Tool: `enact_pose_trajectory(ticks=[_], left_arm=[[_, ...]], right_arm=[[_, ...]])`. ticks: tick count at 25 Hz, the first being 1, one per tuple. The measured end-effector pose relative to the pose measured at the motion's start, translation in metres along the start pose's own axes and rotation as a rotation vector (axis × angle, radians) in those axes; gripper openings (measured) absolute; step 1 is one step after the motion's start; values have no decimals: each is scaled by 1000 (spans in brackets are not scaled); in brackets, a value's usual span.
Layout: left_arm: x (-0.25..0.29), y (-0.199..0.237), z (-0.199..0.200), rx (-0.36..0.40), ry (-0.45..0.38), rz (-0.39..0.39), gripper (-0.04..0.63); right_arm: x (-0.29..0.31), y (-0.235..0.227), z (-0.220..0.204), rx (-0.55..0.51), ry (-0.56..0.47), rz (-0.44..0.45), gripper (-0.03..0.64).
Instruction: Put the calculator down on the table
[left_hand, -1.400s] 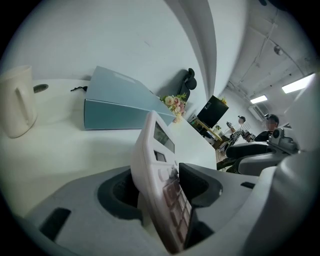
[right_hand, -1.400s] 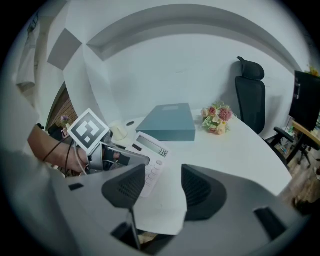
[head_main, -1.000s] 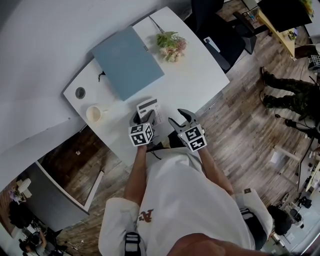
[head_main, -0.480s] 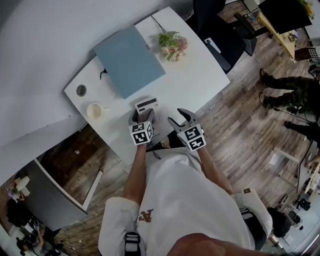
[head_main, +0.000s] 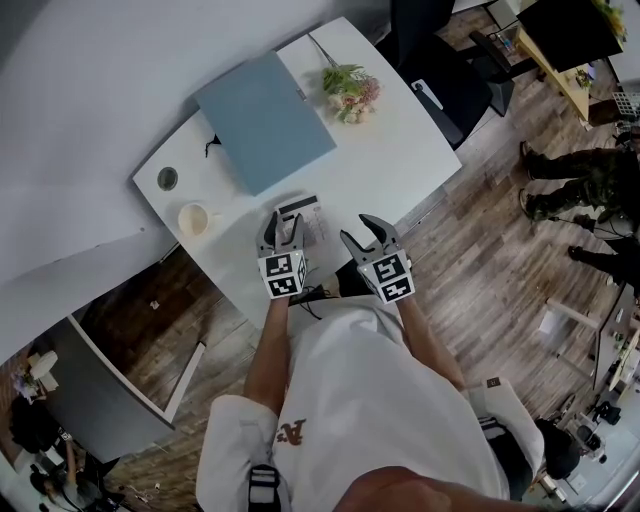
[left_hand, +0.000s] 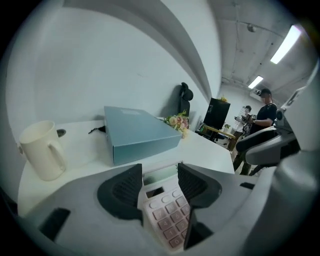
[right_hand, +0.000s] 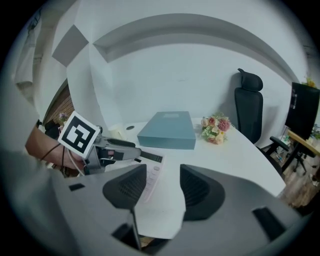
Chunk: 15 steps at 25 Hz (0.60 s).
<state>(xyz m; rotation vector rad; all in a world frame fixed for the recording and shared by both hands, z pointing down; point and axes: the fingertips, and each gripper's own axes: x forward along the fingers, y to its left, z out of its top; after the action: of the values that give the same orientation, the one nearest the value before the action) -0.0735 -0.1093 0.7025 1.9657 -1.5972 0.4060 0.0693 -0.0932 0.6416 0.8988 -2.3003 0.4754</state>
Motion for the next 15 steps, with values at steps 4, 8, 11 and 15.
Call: enact_pose_trajectory(ticks=[4, 8, 11, 15], left_arm=[[-13, -10, 31, 92, -93, -32, 182], [-29, -22, 62, 179, -186, -45, 95], [-43, -36, 82, 237, -239, -60, 47], [-64, -54, 106, 300, -299, -90, 0]], right_arm=[[-10, -2, 19, -10, -63, -33, 195], [-23, -7, 40, -38, -147, -72, 150], [-35, -9, 54, -63, -210, -97, 113], [-52, -9, 74, -82, -285, -117, 74]])
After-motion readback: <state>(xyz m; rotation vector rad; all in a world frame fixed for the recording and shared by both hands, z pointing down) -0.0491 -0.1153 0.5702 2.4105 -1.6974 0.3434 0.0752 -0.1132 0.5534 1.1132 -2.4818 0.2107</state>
